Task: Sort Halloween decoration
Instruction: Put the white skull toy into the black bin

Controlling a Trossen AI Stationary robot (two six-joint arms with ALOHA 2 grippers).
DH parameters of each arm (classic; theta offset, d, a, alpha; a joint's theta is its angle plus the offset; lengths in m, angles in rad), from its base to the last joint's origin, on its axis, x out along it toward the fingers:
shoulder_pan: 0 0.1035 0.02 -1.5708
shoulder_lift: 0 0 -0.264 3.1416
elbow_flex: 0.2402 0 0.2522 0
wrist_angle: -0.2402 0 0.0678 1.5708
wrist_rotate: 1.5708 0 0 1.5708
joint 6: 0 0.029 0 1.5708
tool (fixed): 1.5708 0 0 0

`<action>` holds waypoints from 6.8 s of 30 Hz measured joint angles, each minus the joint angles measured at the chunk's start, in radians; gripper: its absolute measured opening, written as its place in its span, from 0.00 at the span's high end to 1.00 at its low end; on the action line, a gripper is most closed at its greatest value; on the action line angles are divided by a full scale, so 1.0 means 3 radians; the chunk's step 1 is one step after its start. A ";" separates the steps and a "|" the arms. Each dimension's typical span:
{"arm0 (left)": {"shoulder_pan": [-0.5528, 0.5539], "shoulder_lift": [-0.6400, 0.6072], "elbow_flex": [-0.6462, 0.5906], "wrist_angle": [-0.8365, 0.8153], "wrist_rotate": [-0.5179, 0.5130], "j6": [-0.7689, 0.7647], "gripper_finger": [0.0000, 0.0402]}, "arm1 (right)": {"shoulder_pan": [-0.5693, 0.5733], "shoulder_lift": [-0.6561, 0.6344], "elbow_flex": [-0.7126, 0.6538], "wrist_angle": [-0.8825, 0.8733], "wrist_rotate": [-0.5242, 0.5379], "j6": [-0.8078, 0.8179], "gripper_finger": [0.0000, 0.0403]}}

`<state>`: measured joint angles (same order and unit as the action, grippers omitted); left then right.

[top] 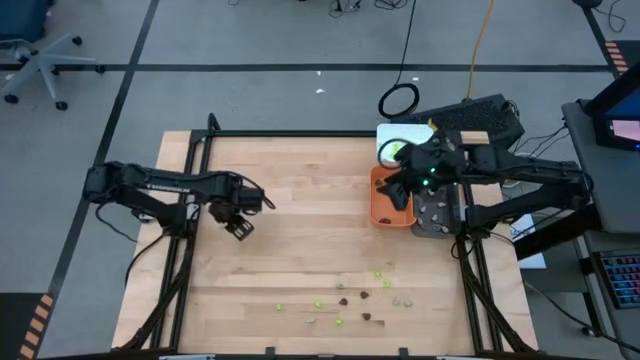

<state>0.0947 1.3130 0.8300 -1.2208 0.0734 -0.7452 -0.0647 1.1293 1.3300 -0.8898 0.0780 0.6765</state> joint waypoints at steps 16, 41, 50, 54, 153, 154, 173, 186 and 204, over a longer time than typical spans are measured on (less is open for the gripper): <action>0.0164 0.0008 -0.0698 0.0513 -0.0099 0.0168 0.60 | 0.0223 0.0007 -0.0001 -0.0114 0.0194 0.0119 0.54; 0.0162 0.0010 -0.0965 0.1026 0.0018 0.0350 0.89 | 0.0223 -0.0006 -0.0001 -0.0117 0.0364 0.0211 0.54; 0.0161 -0.0005 -0.0917 0.1015 0.0023 0.0353 0.98 | 0.0221 -0.0006 -0.0001 -0.0083 0.0441 0.0224 0.54; 0.0158 -0.0157 -0.0727 0.1120 0.0138 0.0362 0.98 | 0.0221 -0.0006 -0.0001 0.0146 0.0442 0.0198 0.54; -0.0517 -0.0307 0.0502 0.4092 0.0427 0.0149 0.73 | 0.0372 0.0723 -0.0001 0.2944 -0.0788 -0.0922 0.99; -0.0517 -0.0307 0.0502 0.4092 0.0423 0.0149 0.73 | 0.0372 0.0672 -0.0001 0.2919 -0.0788 -0.1082 0.99; -0.0520 -0.0307 0.0502 0.4146 0.0420 0.0157 0.73 | 0.0373 0.0075 -0.0001 0.2524 -0.0787 -0.3545 0.99; -0.0520 -0.0307 0.0502 0.4141 0.0421 0.0156 0.73 | 0.0374 0.0010 -0.0001 0.2464 -0.0788 -0.3312 0.99; -0.0520 -0.0307 0.0502 0.4112 0.0420 0.0158 0.73 | 0.0374 -0.0067 0.0000 0.2297 -0.0787 -0.0462 0.98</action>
<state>-0.0612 1.2209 0.9806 0.0128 0.1993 -0.6979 0.0475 1.1091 1.3300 -0.2006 -0.1580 0.5378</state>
